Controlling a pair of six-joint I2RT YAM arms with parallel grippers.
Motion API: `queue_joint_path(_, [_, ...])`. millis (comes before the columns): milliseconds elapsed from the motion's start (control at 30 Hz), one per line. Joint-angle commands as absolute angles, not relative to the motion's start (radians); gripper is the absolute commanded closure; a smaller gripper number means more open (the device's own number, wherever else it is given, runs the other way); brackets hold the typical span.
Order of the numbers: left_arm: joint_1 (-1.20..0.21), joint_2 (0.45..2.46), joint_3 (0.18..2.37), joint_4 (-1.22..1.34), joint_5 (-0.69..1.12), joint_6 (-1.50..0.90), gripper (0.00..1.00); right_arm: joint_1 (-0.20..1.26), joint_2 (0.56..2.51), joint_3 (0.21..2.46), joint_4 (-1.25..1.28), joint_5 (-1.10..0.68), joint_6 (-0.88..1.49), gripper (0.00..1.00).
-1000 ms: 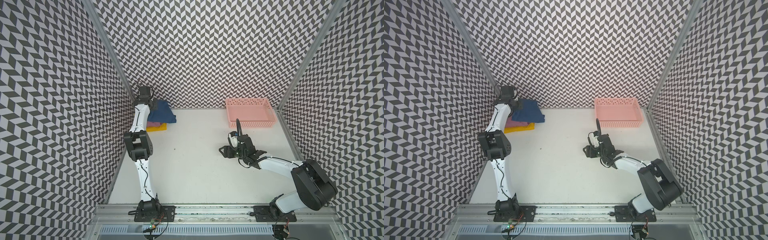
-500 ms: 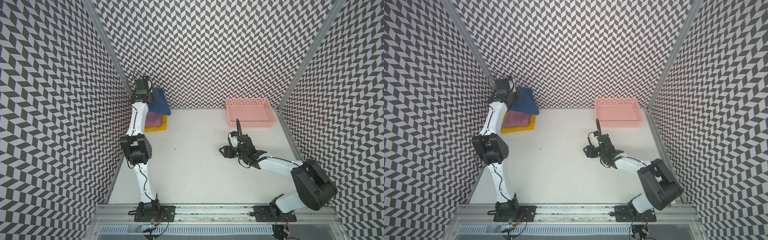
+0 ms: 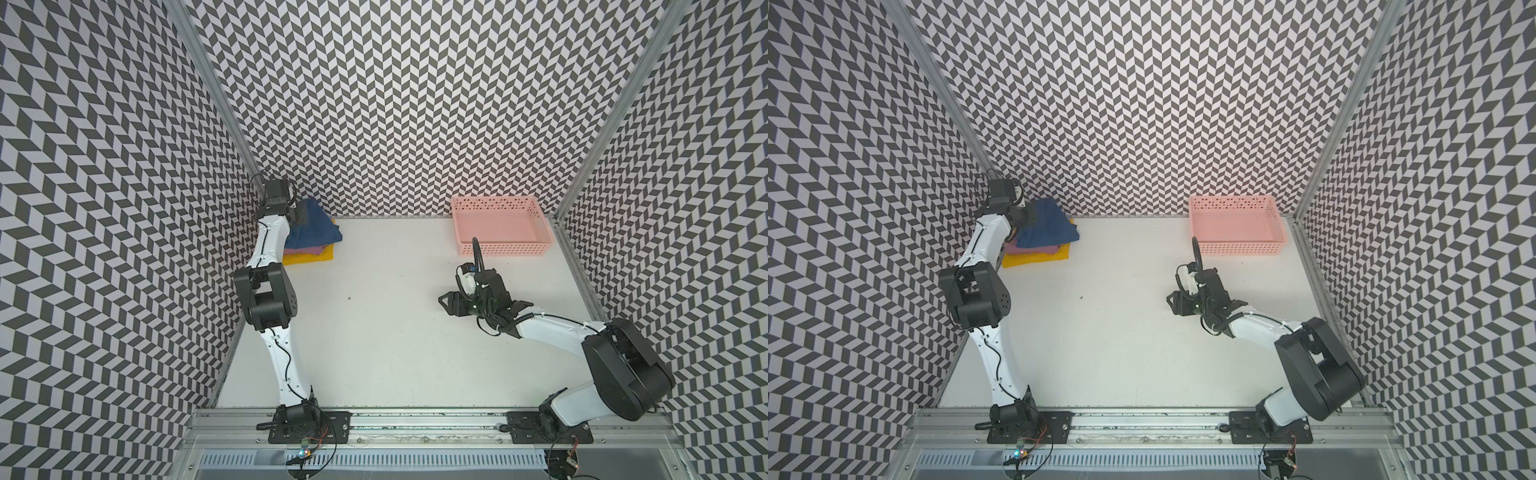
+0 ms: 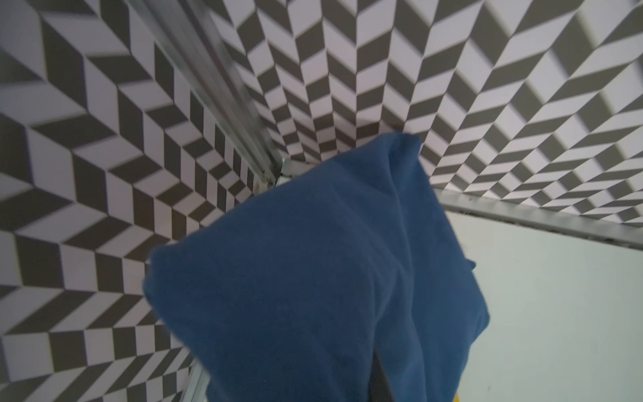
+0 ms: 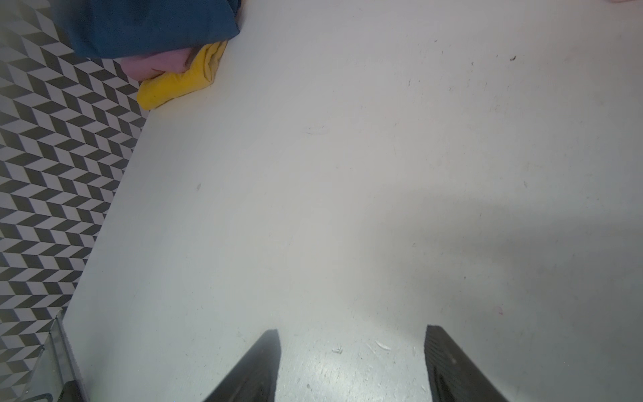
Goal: Fold and stack t-shirts
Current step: Place the T-shirt at the t-shirt.
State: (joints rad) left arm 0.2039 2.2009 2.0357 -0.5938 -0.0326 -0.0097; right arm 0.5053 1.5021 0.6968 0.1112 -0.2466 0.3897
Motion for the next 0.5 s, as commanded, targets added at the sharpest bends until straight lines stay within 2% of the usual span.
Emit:
queue_joint_path(0, [0.227, 2.180, 1.964, -0.539, -0.039, -0.029, 1.00, 0.500, 1.480, 0.688, 0.143, -0.242, 0.392, 0.33])
queue_joint_path(33, [0.232, 2.185, 1.948, -0.535, -0.054, -0.031, 0.99, 0.500, 1.480, 0.689, 0.144, -0.244, 0.392, 0.33])
queue_joint_path(67, [0.239, 2.188, 1.936, -0.533, -0.066, -0.034, 0.92, 0.500, 1.480, 0.688, 0.145, -0.245, 0.392, 0.33])
queue_joint_path(100, [0.245, 2.189, 1.919, -0.525, -0.077, -0.038, 0.78, 0.501, 1.479, 0.688, 0.144, -0.245, 0.392, 0.32])
queue_joint_path(133, [0.253, 2.189, 1.900, -0.513, -0.078, -0.042, 0.72, 0.500, 1.478, 0.687, 0.141, -0.244, 0.393, 0.32])
queue_joint_path(167, [0.263, 2.188, 1.887, -0.503, -0.078, -0.045, 0.60, 0.500, 1.477, 0.686, 0.142, -0.242, 0.393, 0.31])
queue_joint_path(233, [0.274, 2.187, 1.870, -0.489, -0.095, -0.058, 0.32, 0.500, 1.475, 0.686, 0.139, -0.239, 0.392, 0.30])
queue_joint_path(267, [0.276, 2.187, 1.866, -0.484, -0.106, -0.061, 0.24, 0.501, 1.476, 0.688, 0.138, -0.238, 0.393, 0.29])
queue_joint_path(333, [0.278, 2.174, 1.848, -0.456, -0.125, -0.061, 0.16, 0.500, 1.476, 0.690, 0.137, -0.238, 0.393, 0.28])
queue_joint_path(467, [0.278, 2.109, 1.784, -0.381, -0.168, -0.071, 0.13, 0.500, 1.473, 0.692, 0.130, -0.233, 0.391, 0.27])
